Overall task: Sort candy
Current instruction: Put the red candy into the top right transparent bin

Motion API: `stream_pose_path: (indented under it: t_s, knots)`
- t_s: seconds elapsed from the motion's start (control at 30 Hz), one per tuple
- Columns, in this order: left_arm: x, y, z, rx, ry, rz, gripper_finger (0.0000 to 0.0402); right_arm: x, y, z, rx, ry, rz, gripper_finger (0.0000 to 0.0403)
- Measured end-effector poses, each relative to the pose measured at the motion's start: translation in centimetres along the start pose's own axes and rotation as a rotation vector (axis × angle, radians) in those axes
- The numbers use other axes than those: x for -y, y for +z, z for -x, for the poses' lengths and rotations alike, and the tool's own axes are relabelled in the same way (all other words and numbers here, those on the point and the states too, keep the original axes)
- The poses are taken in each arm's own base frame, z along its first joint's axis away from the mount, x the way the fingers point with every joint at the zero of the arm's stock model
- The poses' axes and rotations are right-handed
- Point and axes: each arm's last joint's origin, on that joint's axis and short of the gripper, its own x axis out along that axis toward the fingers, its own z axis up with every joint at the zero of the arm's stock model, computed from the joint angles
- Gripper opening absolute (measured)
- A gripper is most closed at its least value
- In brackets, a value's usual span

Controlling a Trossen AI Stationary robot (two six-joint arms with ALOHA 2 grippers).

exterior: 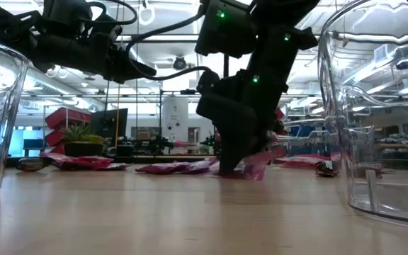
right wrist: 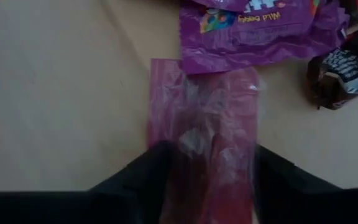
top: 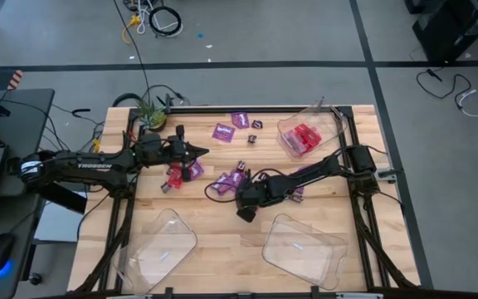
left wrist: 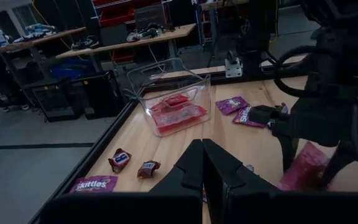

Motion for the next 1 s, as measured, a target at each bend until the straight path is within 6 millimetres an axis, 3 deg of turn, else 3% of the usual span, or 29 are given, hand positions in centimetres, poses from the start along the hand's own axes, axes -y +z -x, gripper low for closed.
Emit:
stream_pose_path:
  t_s: [0.13, 0.3, 0.5, 0.6, 0.8, 0.9, 1.0]
  knots:
    - [0.0, 0.0, 0.0, 0.0, 0.0, 0.0, 0.0002, 0.1, 0.1, 0.9, 0.003, 0.014, 0.034, 0.0104]
    - [0.0, 0.0, 0.0, 0.0, 0.001, 0.0, 0.0002, 0.5, 0.8, 3.6, 0.034, 0.055, 0.08, 0.0022]
    - [0.0, 0.0, 0.0, 0.0, 0.001, 0.0, 0.0002, 2.5, 1.4, 9.3, 0.101, 0.037, 0.107, 0.001]
    - [0.0, 0.0, 0.0, 0.0, 0.001, 0.009, 0.0002, 5.0, 1.5, 12.2, 0.124, -0.067, 0.096, 0.0006]
    - [0.0, 0.0, 0.0, 0.001, 0.002, 0.023, 0.0002, 12.7, 1.9, 17.3, 0.155, -0.331, -0.066, 0.0002]
    - [0.0, 0.0, 0.0, 0.002, 0.002, 0.024, 0.0002, 16.6, 2.2, 18.3, 0.166, -0.395, -0.152, 0.0001]
    - [0.0, 0.0, 0.0, 0.002, 0.002, 0.025, 0.0002, 20.0, 1.9, 17.5, 0.144, -0.422, -0.238, 0.0]
